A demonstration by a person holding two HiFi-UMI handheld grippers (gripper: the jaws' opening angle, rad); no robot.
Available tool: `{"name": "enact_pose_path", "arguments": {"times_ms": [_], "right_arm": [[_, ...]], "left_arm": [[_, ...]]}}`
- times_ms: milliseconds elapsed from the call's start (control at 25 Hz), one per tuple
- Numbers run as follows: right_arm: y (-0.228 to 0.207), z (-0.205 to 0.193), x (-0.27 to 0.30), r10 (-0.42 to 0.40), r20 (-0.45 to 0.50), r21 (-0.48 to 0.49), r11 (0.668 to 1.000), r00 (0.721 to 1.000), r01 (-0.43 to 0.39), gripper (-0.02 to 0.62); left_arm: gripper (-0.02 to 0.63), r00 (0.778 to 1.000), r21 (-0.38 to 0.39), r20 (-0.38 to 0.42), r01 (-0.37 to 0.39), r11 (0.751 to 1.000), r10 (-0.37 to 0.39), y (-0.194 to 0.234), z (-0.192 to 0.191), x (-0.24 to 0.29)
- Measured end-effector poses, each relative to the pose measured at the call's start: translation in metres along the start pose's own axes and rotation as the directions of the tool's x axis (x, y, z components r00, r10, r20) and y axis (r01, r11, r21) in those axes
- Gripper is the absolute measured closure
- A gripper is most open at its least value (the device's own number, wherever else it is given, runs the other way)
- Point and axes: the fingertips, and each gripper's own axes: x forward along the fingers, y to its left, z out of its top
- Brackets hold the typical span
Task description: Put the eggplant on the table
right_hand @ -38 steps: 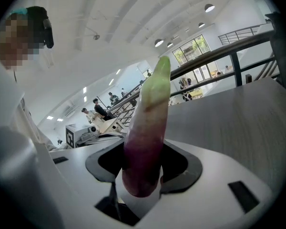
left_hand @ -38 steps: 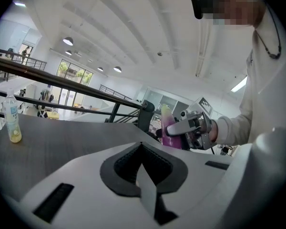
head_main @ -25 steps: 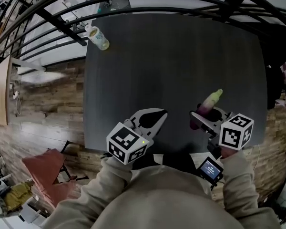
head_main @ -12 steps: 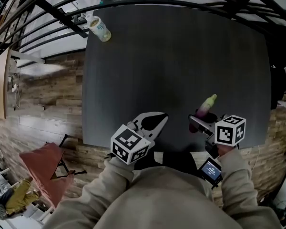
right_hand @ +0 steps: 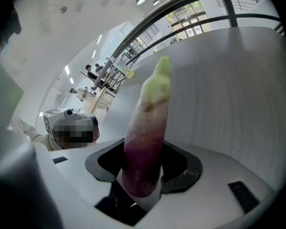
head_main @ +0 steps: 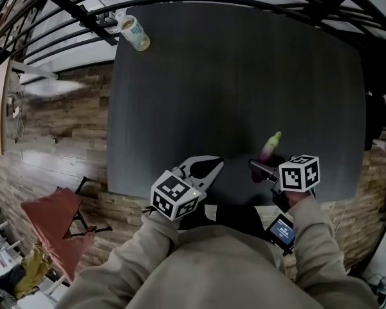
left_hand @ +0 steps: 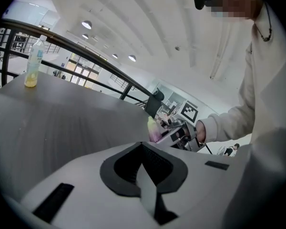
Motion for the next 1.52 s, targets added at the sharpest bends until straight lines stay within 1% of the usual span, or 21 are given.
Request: {"name": "enact_pose_path", "arguments": {"times_ms": [160,440,600,760,880,1000,1160,1320,1400,1520], "right_arm": [[-0.006,-0.002,0.011,-0.008,-0.015,0.019,1.000,1.000,0.009,0.376],[-0.014,-0.012,0.027,-0.002,-0.080,0.021,1.000,0.997,0.004,0.376],[-0.024,-0.017,0.029,-0.040,-0.100,0.039,0.998,0.994,0.044,0.376],[-0.040,-0.016,0.030,-0.097,-0.099,0.062,0.993,0.990,0.104,0.376],[-0.043,-0.018,0.031,-0.101,-0.117,0.079,0.991,0.988,0.110,0.376],[-0.045,-0.020,0.033,-0.102,-0.127,0.089,0.989,0.987,0.114,0.376],[-0.050,-0.026,0.035,-0.126,-0.149,0.083,0.987,0.981,0.140,0.371],[-0.061,-0.034,0.036,-0.184,-0.187,0.045,0.980,0.965,0.195,0.365],[-0.062,-0.036,0.036,-0.186,-0.190,0.043,0.979,0.964,0.197,0.351],[-0.063,-0.030,0.036,-0.165,-0.178,0.059,0.982,0.970,0.178,0.337]], "left_arm": [[0.604,1.000,-0.023,-0.013,0.026,0.999,-0.026,0.005,-0.007,0.006],[0.604,0.999,-0.051,-0.031,0.019,0.999,-0.021,0.011,-0.019,0.007],[0.604,0.998,-0.067,-0.045,0.035,0.997,-0.038,0.006,-0.025,0.004],[0.604,0.999,-0.070,-0.039,0.025,0.997,-0.028,0.008,-0.027,0.001],[0.604,0.999,-0.078,-0.036,0.019,0.997,-0.022,0.011,-0.026,0.000],[0.604,0.999,-0.102,-0.023,0.030,0.994,-0.033,0.011,-0.024,-0.001],[0.604,0.999,-0.117,-0.018,0.041,0.992,-0.044,0.008,-0.026,-0.003],[0.604,0.999,-0.126,-0.019,0.041,0.991,-0.043,0.008,-0.026,-0.003],[0.604,0.999,-0.129,-0.016,0.039,0.991,-0.041,0.007,-0.026,-0.004],[0.604,0.999,-0.133,-0.014,0.032,0.991,-0.034,0.011,-0.023,-0.001]]}}
